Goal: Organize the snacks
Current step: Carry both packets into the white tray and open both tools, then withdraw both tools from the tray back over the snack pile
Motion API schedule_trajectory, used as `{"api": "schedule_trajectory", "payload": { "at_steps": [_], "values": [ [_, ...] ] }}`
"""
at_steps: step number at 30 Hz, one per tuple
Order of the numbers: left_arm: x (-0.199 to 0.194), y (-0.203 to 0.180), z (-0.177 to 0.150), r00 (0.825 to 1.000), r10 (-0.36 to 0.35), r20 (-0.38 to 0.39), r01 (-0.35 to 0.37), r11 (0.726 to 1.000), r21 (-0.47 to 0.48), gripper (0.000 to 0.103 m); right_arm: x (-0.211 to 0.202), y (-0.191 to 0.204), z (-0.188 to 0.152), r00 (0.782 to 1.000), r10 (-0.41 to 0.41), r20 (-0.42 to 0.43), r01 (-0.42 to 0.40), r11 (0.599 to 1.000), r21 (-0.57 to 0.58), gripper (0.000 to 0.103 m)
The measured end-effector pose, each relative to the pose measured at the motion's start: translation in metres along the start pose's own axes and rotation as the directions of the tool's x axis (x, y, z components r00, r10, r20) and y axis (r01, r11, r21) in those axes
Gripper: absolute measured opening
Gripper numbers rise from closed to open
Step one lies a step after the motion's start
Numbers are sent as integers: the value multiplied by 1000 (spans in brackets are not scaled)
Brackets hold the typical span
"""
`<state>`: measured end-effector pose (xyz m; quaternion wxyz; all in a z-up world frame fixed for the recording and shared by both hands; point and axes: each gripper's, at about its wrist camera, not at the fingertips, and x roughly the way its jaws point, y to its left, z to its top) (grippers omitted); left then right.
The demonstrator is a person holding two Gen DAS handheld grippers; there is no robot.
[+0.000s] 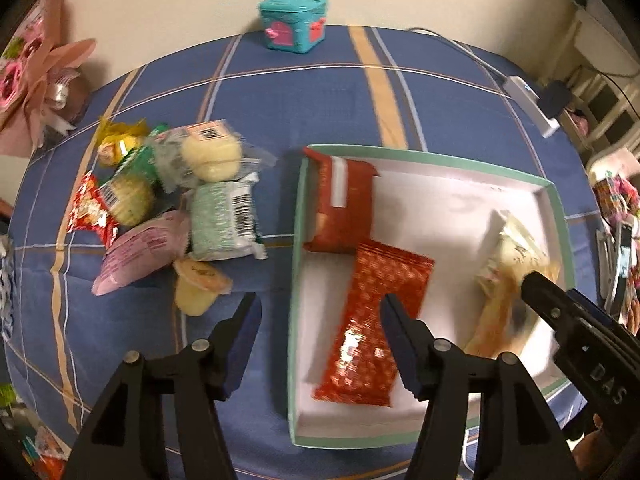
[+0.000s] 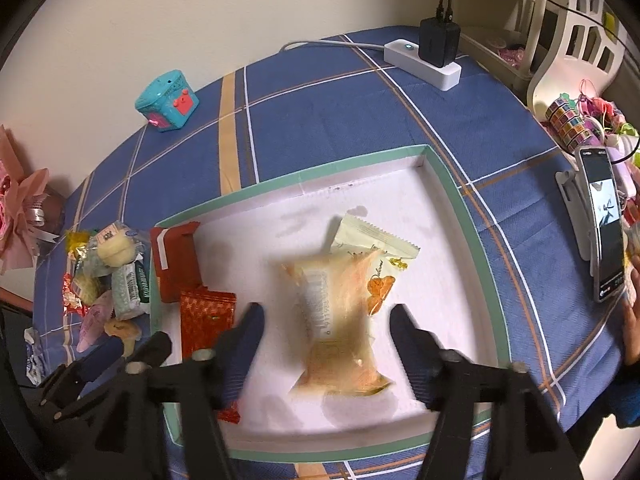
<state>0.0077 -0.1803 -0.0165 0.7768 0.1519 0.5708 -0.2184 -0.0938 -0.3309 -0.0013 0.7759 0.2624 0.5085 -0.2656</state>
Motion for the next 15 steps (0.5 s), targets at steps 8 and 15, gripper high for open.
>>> {"api": "schedule_trajectory", "payload": {
  "at_steps": [8,15],
  "values": [
    [-8,28,4,997,62,48,-59,996,-72,81,-3,14,-2,1000,12,25,-11,999,-36,94],
    [-11,49,4,994,91,65,-82,989,-126,94,-4,21,-4,999,11,42,-9,999,-51,103]
  ]
}}
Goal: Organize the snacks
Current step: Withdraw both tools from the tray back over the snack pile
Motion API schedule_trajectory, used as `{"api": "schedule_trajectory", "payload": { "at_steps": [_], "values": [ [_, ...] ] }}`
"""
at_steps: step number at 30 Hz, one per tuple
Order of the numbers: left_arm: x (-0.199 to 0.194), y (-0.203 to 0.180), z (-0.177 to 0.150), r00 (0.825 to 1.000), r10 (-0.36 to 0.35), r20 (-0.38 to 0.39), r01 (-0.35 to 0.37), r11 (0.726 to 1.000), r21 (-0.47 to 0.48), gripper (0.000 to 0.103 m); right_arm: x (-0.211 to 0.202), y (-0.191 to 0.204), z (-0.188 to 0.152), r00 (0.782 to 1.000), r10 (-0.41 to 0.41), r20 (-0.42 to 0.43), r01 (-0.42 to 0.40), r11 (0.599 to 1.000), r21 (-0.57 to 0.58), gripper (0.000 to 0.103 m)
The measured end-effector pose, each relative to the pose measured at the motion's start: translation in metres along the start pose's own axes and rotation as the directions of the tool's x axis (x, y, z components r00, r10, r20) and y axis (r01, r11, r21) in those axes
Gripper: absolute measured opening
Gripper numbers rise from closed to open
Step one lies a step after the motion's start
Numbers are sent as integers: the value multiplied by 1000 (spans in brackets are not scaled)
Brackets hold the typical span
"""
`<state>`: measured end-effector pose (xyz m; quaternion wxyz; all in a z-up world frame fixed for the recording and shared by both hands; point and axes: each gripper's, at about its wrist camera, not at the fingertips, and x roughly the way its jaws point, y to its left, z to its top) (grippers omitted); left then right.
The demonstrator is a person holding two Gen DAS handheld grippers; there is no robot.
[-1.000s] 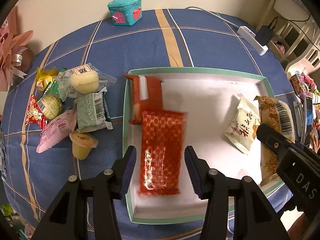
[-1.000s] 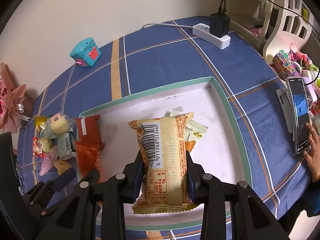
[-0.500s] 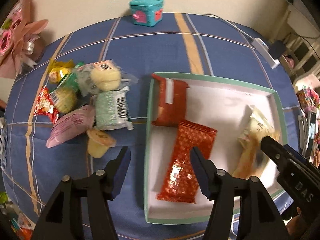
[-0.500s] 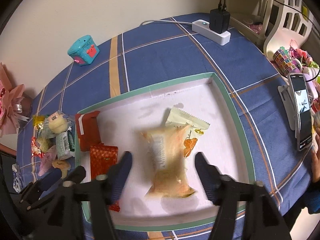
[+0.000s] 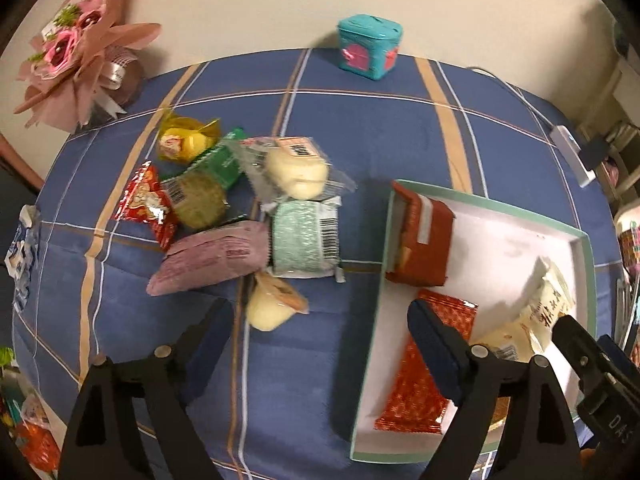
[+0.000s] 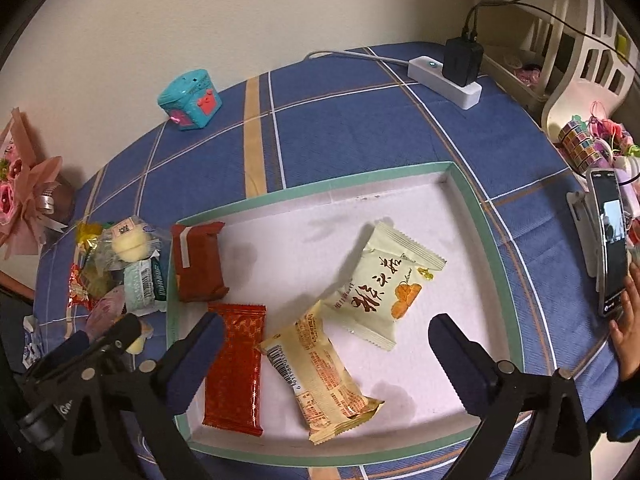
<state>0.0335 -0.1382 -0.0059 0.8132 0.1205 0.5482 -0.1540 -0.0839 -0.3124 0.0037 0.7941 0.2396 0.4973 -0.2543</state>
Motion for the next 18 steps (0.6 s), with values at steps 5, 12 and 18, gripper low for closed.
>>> {"api": "schedule_trajectory", "payload": {
  "at_steps": [5,12,18],
  "values": [
    [1,12,4,1000,5,12,-5,1000,-29,99,1,3,0,1000,-10,0,10,1000,0,103],
    [1,30,8,1000,8,12,-7,998,-61,99,3,19,-1,999,-35,-1,35,999,-19,103],
    [0,53,10,1000,4,17,-2,995,-102,99,4,39,-4,1000,-22,1,22,999,-37,103]
  ]
}}
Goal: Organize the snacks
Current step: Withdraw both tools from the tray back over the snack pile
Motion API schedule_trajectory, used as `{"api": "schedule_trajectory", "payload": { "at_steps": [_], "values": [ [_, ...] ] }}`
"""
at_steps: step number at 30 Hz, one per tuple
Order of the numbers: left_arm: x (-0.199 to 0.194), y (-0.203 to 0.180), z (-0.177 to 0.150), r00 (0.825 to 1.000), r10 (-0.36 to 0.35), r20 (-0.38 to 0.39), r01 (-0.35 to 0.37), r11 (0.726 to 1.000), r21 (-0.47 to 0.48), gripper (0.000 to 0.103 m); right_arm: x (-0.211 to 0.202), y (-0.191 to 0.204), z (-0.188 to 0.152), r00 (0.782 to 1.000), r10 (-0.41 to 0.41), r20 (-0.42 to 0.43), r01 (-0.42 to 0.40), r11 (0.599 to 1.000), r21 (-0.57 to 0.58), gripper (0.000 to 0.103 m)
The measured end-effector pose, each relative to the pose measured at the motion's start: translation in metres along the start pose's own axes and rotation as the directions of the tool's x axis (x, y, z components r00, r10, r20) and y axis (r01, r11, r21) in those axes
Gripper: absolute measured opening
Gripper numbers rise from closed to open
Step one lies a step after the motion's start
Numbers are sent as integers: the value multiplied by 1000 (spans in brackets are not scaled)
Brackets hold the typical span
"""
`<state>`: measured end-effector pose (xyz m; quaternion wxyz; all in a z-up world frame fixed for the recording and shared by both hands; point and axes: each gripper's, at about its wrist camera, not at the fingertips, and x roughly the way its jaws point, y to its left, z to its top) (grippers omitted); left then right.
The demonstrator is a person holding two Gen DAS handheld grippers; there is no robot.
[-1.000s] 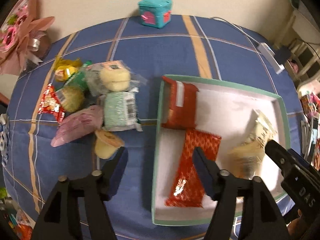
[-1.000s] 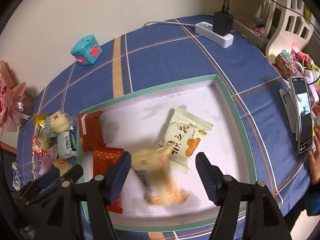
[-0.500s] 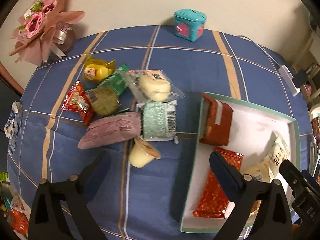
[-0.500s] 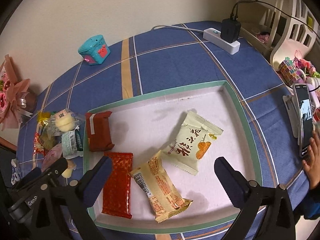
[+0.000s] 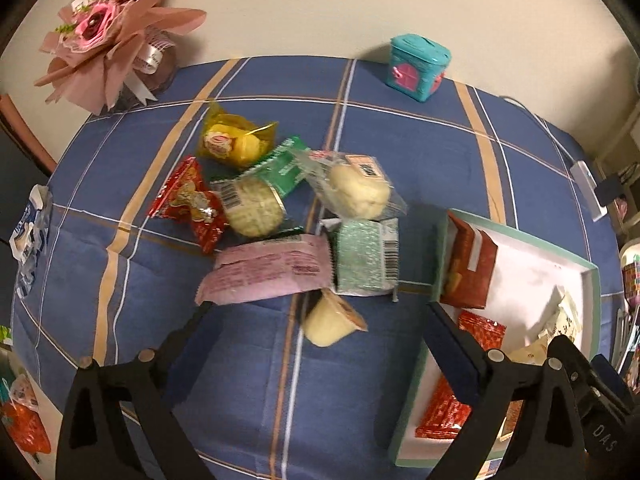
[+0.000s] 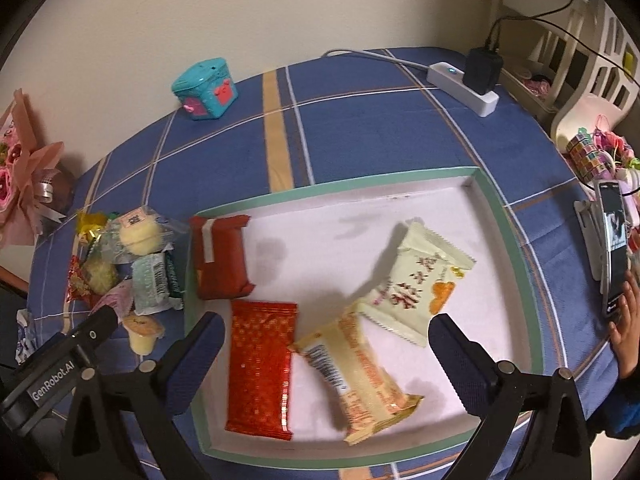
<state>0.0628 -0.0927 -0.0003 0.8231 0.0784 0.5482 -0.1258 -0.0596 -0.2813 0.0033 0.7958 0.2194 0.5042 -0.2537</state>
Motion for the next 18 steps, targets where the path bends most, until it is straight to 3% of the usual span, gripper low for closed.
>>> {"api": "schedule_trajectory", "payload": {
  "at_steps": [18],
  "values": [
    [9,100,11,997,70,-15,-71,978,-195,99,12,66,-11,1000,31,-5,-31,995,-92,103]
  ]
}}
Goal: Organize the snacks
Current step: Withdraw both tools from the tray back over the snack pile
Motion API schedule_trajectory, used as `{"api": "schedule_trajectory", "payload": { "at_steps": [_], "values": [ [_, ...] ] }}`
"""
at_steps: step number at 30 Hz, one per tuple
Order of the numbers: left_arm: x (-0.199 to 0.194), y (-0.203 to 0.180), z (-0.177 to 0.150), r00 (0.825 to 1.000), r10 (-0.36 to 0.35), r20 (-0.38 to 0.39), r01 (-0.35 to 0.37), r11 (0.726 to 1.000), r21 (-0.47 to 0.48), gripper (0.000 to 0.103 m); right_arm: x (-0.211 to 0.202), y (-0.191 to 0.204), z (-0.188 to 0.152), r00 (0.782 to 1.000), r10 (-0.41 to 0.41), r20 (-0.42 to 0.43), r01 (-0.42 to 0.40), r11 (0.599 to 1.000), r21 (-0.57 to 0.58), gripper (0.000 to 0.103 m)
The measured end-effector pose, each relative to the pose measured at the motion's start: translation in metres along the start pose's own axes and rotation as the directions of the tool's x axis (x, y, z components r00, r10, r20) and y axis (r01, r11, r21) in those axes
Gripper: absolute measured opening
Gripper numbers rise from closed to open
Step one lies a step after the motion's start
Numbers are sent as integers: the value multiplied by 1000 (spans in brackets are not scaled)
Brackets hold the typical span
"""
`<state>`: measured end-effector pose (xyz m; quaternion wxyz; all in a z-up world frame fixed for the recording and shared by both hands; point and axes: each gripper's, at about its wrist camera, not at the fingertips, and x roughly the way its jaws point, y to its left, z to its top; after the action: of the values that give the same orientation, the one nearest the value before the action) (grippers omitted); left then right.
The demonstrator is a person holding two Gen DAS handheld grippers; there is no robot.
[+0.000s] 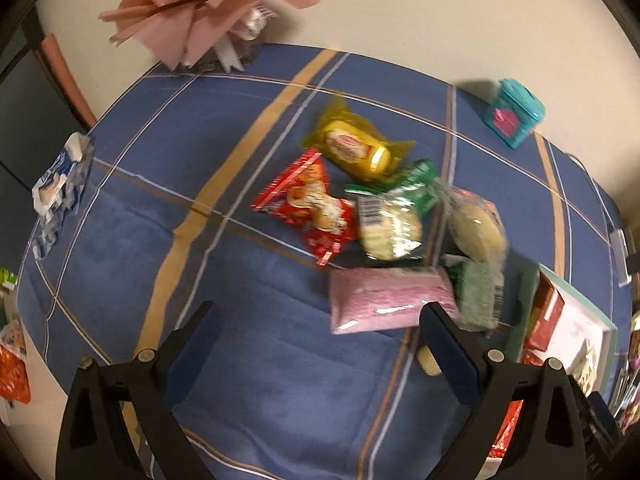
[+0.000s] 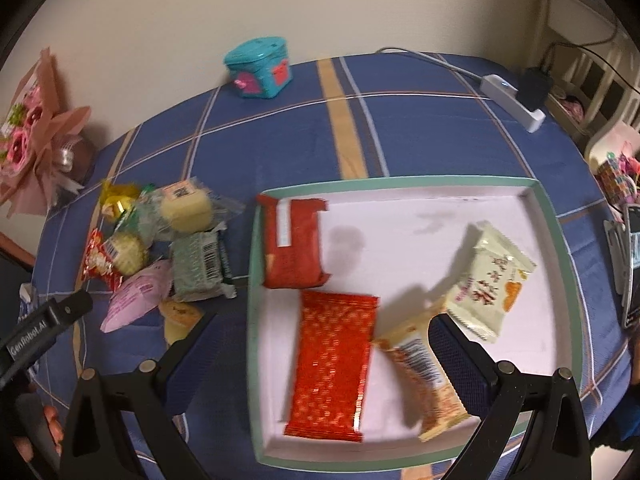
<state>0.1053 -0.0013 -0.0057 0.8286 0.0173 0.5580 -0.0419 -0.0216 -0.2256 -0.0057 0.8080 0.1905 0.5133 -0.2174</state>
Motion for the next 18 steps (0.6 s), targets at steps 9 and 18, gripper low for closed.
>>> {"api": "schedule_trajectory", "payload": {
  "at_steps": [9,18],
  "values": [
    [5,17,8,1000,-9,-9,8,1000,-28,99,7,24,-4,1000,5,-11,-6,999,-40,103],
    [12,23,14,999,-23,-31,22,1000,-21,99,12,39,-1,999,51,-7,-52,997,-57,103]
  ]
}}
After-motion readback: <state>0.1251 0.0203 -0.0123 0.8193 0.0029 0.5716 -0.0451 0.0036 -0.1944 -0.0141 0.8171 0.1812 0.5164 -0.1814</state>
